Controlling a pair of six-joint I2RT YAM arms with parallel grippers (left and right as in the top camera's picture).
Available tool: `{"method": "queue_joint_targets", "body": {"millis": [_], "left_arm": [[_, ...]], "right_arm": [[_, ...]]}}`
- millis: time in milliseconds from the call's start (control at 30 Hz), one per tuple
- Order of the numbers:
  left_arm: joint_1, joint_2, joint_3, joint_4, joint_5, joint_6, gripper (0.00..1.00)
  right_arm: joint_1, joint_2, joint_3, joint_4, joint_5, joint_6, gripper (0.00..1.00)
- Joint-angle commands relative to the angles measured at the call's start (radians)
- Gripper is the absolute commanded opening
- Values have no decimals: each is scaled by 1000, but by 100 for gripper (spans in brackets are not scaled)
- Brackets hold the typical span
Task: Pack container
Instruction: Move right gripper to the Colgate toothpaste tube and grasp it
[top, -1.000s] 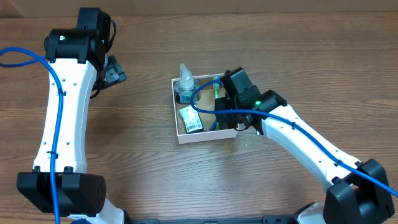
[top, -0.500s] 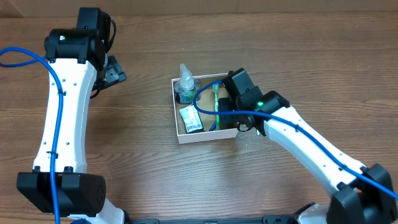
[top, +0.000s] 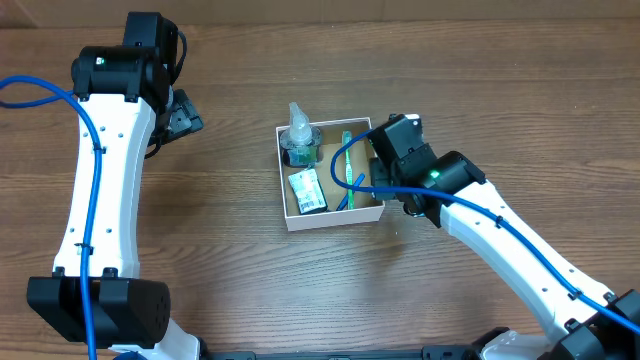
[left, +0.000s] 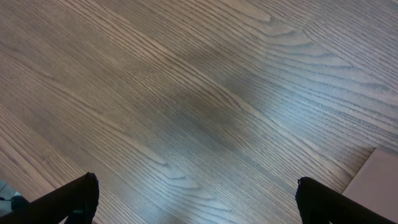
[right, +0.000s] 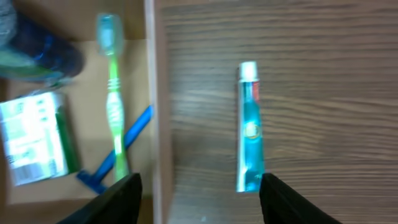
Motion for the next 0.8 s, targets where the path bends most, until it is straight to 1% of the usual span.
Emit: {"method": "queue_joint_targets", "body": {"millis": [0, 100, 200, 267, 500, 767], "left_arm": [[3, 0, 19, -2, -17, 19, 100], [3, 0, 19, -2, -17, 19, 100], [3, 0, 19, -2, -17, 19, 100], [3, 0, 19, -2, -17, 19, 100], [3, 0, 19, -2, -17, 19, 100], [3, 0, 19, -2, -17, 19, 100]], "right_arm": [[-48, -16, -63, 40, 66, 7, 65], [-97, -17, -131, 112, 26, 9, 69], [-150, -16, -198, 200, -97, -27, 70], [-180, -15, -216, 227, -153, -29, 70], [-251, -11, -219, 261, -245, -59, 70], [-266, 46, -219, 304, -301, -59, 71]]}}
